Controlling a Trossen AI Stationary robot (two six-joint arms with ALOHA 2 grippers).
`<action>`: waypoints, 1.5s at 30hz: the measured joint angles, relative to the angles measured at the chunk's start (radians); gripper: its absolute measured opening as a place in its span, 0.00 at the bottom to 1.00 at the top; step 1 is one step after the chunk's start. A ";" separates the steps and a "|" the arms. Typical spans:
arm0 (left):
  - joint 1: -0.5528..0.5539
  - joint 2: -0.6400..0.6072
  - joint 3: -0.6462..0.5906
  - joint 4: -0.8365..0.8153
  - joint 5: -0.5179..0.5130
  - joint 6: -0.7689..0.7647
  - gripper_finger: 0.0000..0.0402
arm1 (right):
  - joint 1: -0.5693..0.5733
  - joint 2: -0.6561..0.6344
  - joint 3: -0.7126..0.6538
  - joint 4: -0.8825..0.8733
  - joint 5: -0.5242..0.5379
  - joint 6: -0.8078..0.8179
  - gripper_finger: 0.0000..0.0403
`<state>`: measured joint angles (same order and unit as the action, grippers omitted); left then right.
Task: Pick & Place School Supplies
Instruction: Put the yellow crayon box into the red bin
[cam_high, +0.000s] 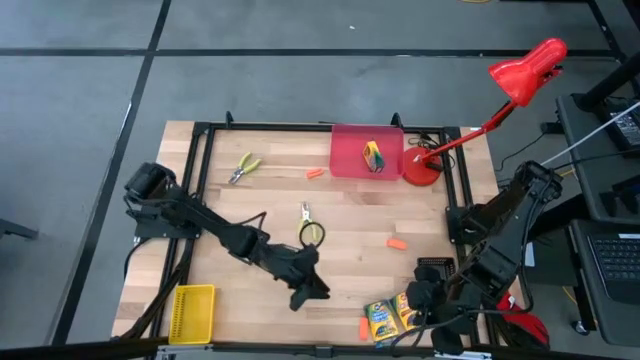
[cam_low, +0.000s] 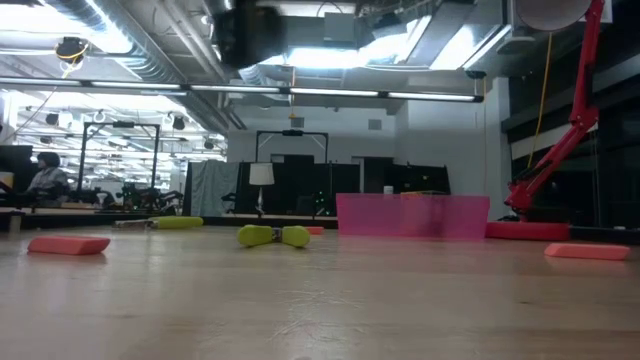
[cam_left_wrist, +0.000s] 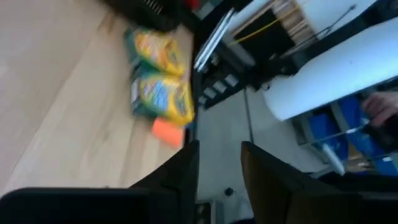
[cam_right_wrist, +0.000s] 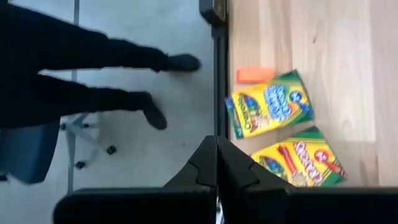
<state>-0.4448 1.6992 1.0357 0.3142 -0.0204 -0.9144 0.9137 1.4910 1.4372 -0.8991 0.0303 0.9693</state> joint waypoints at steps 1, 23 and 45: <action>0.008 0.010 0.016 -0.004 0.016 0.002 0.26 | 0.000 0.000 0.000 0.000 -0.024 0.000 0.00; 0.154 0.329 0.277 0.035 0.352 0.046 0.01 | 0.057 0.000 0.000 0.006 0.118 0.158 0.00; 0.129 0.582 0.642 -0.189 0.336 0.079 0.01 | 0.103 0.000 0.000 -0.021 0.199 0.203 0.00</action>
<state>-0.3154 2.2810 1.6778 0.1249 0.3159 -0.8351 1.0165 1.4910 1.4368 -0.9203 0.2290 1.1727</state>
